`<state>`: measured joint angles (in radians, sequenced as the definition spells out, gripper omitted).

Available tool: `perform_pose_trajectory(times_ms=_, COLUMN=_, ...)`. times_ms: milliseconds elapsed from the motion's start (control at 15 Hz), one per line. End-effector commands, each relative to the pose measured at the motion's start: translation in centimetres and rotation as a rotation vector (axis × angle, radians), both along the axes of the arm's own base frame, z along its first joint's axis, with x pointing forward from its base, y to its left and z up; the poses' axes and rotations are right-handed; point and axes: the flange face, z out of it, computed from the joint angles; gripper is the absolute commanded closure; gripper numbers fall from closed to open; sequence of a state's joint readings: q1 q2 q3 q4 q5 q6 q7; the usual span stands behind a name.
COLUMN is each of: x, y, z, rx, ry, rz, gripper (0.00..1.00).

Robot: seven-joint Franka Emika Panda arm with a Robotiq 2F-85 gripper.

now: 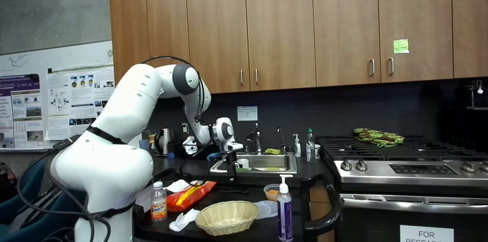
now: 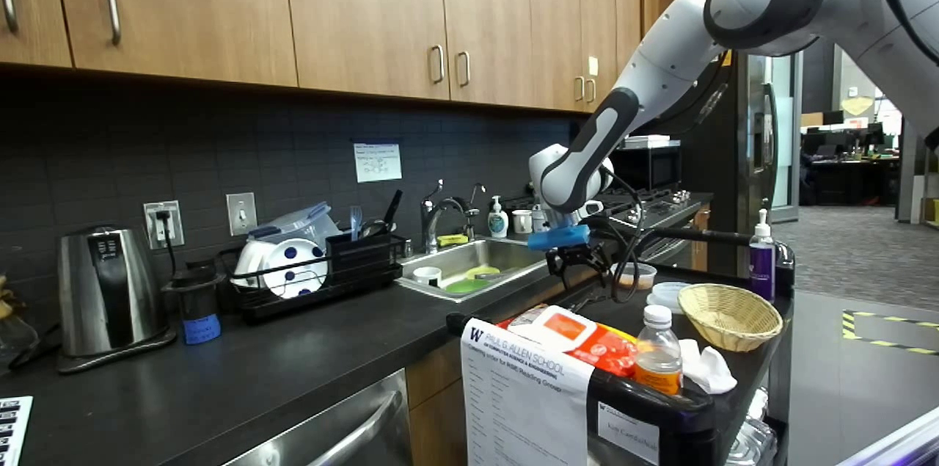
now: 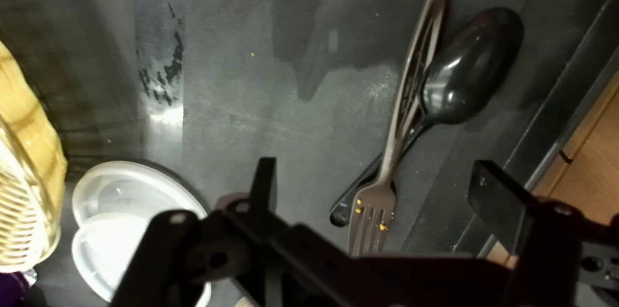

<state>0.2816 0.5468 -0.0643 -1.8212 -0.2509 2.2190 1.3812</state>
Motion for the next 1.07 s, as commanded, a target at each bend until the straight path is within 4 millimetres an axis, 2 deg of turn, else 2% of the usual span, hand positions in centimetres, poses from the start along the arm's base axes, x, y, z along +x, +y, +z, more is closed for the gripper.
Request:
perform_pose_trajectory(times_ms=0, x=-0.6, y=-0.5, z=-0.5, rx=-0.02, ry=0.005, rz=-0.05, gripper=0.0)
perform_pose_trajectory(times_ms=400, x=-0.8, y=-2.3, z=-2.6, rx=-0.025, ry=0.012, rz=-0.09, gripper=0.0)
perform_pose_trajectory(times_ms=600, x=-0.8, y=-2.5, z=-3.4, rx=-0.023, ry=0.016, rz=-0.082, gripper=0.0)
perform_pose_trajectory(times_ms=667, x=-0.8, y=-2.4, z=-3.5, rx=-0.024, ry=0.015, rz=-0.08, gripper=0.07)
perform_pose_trajectory(times_ms=733, x=-0.7, y=-2.3, z=-3.4, rx=-0.023, ry=0.01, rz=-0.076, gripper=0.26)
perform_pose_trajectory(times_ms=1000, x=-0.2, y=-1.5, z=-2.2, rx=-0.023, ry=-0.011, rz=-0.057, gripper=0.53)
